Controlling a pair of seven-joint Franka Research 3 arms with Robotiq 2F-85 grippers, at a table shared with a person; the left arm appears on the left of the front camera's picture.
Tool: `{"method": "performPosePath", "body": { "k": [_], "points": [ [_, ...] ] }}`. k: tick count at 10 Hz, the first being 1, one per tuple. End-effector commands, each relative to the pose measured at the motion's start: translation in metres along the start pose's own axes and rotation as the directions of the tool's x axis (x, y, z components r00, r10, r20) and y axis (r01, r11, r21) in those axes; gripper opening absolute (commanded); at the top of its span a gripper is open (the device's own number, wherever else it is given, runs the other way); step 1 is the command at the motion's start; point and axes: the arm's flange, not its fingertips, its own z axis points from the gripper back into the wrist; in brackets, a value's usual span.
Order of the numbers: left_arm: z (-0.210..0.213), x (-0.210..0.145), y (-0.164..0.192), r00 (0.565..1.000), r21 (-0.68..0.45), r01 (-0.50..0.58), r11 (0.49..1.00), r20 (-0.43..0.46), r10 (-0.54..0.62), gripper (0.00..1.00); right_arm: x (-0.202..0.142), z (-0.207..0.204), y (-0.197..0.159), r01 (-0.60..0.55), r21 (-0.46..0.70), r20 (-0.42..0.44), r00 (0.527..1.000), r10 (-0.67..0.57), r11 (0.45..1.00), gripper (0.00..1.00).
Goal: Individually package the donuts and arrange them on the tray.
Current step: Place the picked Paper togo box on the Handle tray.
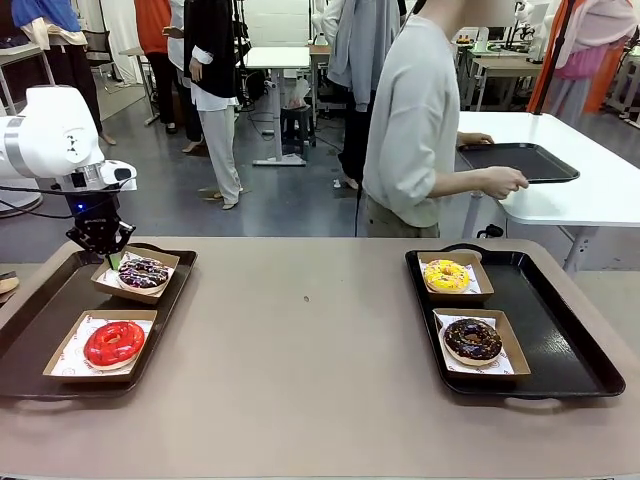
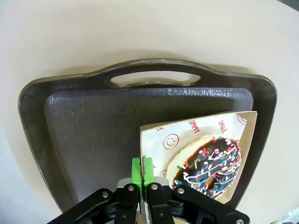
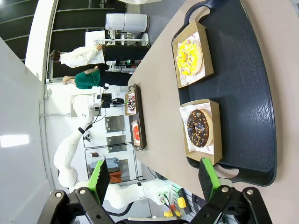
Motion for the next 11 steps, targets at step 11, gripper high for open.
{"method": "performPosePath", "body": {
  "k": [11],
  "points": [
    [0.037, -0.041, 0.002, 1.000, 0.028, -0.014, 0.999, -0.001, 0.014, 0.91, 0.000, 0.000, 0.001, -0.003, 0.001, -0.001, 1.000, 0.003, 1.000, 1.00]
  ]
}}
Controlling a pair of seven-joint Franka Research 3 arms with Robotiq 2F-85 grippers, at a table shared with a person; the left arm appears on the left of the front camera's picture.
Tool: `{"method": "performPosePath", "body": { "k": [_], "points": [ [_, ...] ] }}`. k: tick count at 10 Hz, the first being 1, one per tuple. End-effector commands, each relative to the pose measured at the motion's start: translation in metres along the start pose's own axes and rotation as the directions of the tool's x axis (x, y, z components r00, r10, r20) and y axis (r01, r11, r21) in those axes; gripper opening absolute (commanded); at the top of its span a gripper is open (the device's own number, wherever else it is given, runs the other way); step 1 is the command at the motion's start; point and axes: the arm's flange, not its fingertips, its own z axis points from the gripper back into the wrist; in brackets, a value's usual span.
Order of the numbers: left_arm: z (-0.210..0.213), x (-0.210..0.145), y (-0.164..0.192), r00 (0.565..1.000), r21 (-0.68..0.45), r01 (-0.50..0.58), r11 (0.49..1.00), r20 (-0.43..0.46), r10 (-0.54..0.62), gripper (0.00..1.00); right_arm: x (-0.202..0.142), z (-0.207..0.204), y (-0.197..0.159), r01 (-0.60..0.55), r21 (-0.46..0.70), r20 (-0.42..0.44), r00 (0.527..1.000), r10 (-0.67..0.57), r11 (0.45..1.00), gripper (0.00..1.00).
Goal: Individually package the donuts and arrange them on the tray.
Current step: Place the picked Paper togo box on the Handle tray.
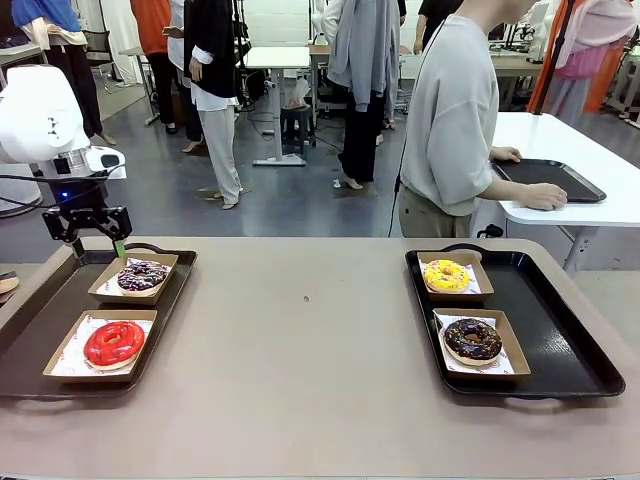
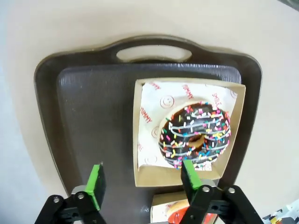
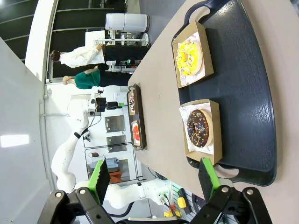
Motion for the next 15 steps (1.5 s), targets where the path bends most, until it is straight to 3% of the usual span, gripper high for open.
{"method": "performPosePath", "body": {
  "k": [1, 14, 15],
  "points": [
    [0.002, -0.016, 0.001, 1.000, 0.021, -0.006, 1.000, -0.013, 0.006, 1.00, 0.000, 0.000, 0.001, -0.003, 0.001, -0.001, 1.000, 0.003, 1.000, 1.00],
    [0.001, -0.016, 0.000, 1.000, -0.004, 0.000, 1.000, -0.023, 0.000, 1.00, 0.000, 0.000, 0.001, -0.003, 0.001, -0.001, 1.000, 0.003, 1.000, 1.00],
    [0.024, -0.025, 0.011, 0.999, -0.198, 0.000, 0.980, -0.052, -0.010, 1.00, 0.000, 0.000, 0.001, -0.003, 0.001, -0.001, 1.000, 0.003, 1.000, 1.00]
  ]
}}
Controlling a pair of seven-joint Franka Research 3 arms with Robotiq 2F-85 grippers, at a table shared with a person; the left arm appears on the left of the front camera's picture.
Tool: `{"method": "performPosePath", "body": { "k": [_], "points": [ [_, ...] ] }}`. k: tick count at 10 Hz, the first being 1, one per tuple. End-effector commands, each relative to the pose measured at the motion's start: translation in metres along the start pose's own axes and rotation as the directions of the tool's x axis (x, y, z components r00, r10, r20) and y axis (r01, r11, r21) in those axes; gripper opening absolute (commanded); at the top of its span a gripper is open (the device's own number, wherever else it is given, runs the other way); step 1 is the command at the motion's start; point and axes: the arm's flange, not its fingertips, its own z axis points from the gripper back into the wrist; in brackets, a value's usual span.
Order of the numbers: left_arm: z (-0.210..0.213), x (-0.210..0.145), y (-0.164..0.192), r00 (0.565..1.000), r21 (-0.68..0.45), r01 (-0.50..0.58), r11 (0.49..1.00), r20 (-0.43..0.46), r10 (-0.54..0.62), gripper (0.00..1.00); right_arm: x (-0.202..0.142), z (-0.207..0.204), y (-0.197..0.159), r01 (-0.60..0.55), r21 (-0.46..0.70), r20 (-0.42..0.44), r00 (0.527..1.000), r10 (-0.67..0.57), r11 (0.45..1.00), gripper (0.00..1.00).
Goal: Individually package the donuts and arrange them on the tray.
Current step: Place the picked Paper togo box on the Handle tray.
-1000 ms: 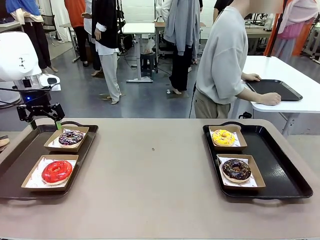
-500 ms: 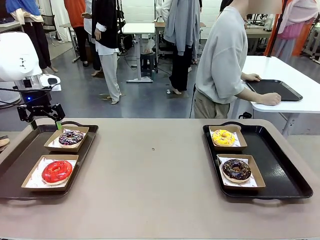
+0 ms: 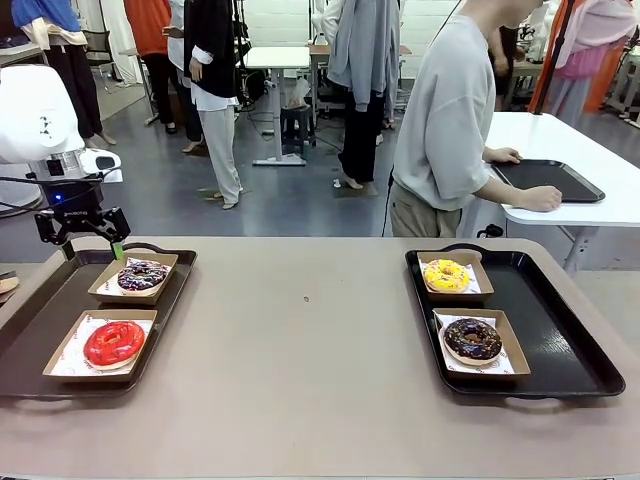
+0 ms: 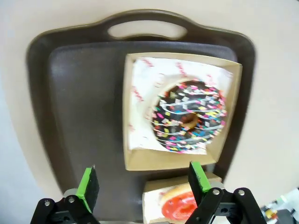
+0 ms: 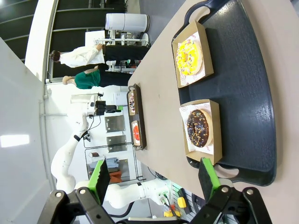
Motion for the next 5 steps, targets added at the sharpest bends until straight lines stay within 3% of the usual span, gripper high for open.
{"method": "performPosePath", "body": {
  "k": [1, 2, 4, 5],
  "points": [
    [0.042, -0.014, 0.029, 0.995, -0.323, 0.055, 0.945, -0.055, -0.077, 1.00, 0.000, 0.000, 0.001, -0.003, 0.001, -0.001, 1.000, 0.003, 1.000, 1.00],
    [0.051, -0.044, 0.055, 0.993, -0.487, 0.073, 0.870, -0.043, -0.107, 1.00, 0.000, 0.000, 0.001, -0.003, 0.001, -0.001, 1.000, 0.003, 1.000, 1.00],
    [0.074, -0.090, 0.116, 0.989, -0.656, 0.116, 0.746, 0.009, -0.146, 1.00, 0.000, 0.000, 0.001, -0.003, 0.001, -0.001, 1.000, 0.003, 1.000, 1.00],
    [0.069, -0.118, 0.140, 0.993, -0.706, 0.107, 0.700, 0.044, -0.107, 1.00, 0.000, 0.000, 0.001, -0.003, 0.001, -0.001, 1.000, 0.003, 1.000, 1.00]
  ]
}}
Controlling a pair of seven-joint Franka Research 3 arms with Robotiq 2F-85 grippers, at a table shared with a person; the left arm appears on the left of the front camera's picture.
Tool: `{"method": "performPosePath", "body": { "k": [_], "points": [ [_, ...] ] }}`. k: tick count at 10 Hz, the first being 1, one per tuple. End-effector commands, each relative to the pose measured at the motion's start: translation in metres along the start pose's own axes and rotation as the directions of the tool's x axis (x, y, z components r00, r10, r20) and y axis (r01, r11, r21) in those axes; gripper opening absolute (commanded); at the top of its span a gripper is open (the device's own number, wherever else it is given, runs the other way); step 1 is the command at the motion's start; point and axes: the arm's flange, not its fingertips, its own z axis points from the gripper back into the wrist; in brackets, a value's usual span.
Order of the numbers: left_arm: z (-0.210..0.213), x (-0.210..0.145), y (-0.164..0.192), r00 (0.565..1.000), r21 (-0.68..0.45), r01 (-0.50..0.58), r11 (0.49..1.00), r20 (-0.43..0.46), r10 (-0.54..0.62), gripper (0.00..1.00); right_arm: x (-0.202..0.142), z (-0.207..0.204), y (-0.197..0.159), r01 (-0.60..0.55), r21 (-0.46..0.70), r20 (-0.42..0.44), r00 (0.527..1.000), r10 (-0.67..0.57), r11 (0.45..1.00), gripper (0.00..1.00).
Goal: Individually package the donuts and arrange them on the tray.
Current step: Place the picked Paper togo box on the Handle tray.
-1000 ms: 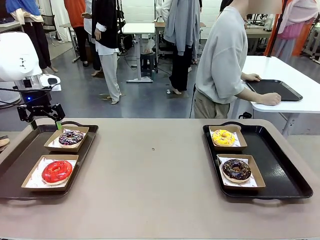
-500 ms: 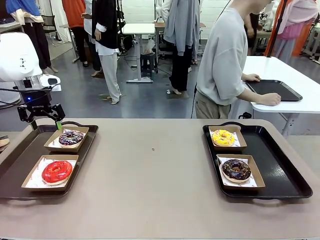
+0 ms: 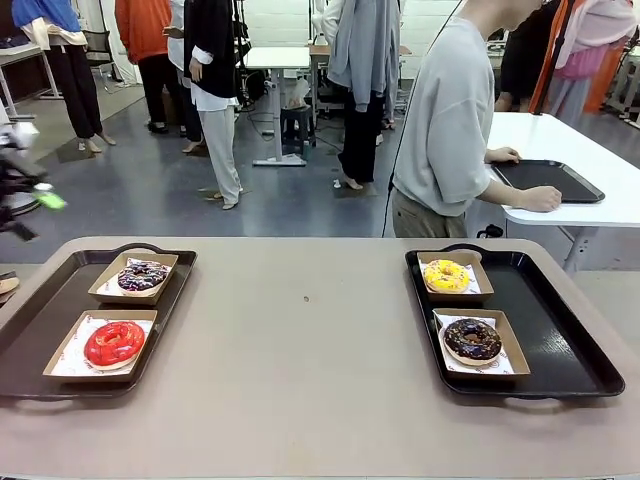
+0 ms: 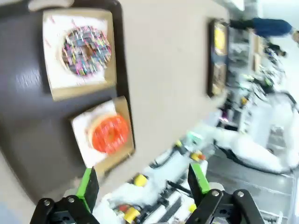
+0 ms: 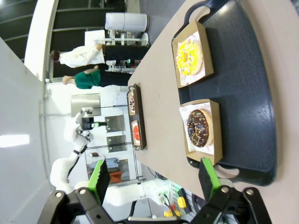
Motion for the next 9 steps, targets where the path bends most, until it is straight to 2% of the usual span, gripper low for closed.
{"method": "performPosePath", "body": {
  "k": [1, 2, 3, 5, 7, 9],
  "points": [
    [0.014, -0.037, 0.046, 0.998, -0.137, -0.023, 0.990, 0.049, 0.030, 1.00, 0.000, 0.000, 0.001, -0.003, 0.002, 0.000, 1.000, 0.003, 1.000, 1.00],
    [0.024, -0.046, 0.069, 0.997, -0.222, -0.038, 0.974, 0.056, 0.052, 1.00, 0.000, 0.000, 0.001, -0.003, 0.002, 0.000, 1.000, 0.003, 1.000, 1.00],
    [0.028, -0.071, 0.094, 0.987, -0.322, -0.078, 0.944, 0.111, 0.120, 1.00, 0.000, 0.000, 0.001, -0.003, 0.002, 0.000, 1.000, 0.003, 1.000, 1.00],
    [0.042, -0.103, 0.118, 0.951, -0.434, -0.103, 0.895, 0.222, 0.217, 1.00, 0.000, 0.000, 0.001, -0.003, 0.002, 0.000, 1.000, 0.003, 1.000, 1.00],
    [0.052, -0.133, 0.134, 0.898, -0.470, -0.107, 0.876, 0.332, 0.288, 1.00, 0.000, 0.000, 0.001, -0.003, 0.002, 0.000, 1.000, 0.003, 1.000, 1.00],
    [0.057, -0.141, 0.143, 0.888, -0.480, -0.146, 0.865, 0.323, 0.329, 1.00, 0.000, 0.000, 0.001, -0.003, 0.002, 0.000, 1.000, 0.003, 1.000, 1.00]
  ]
}}
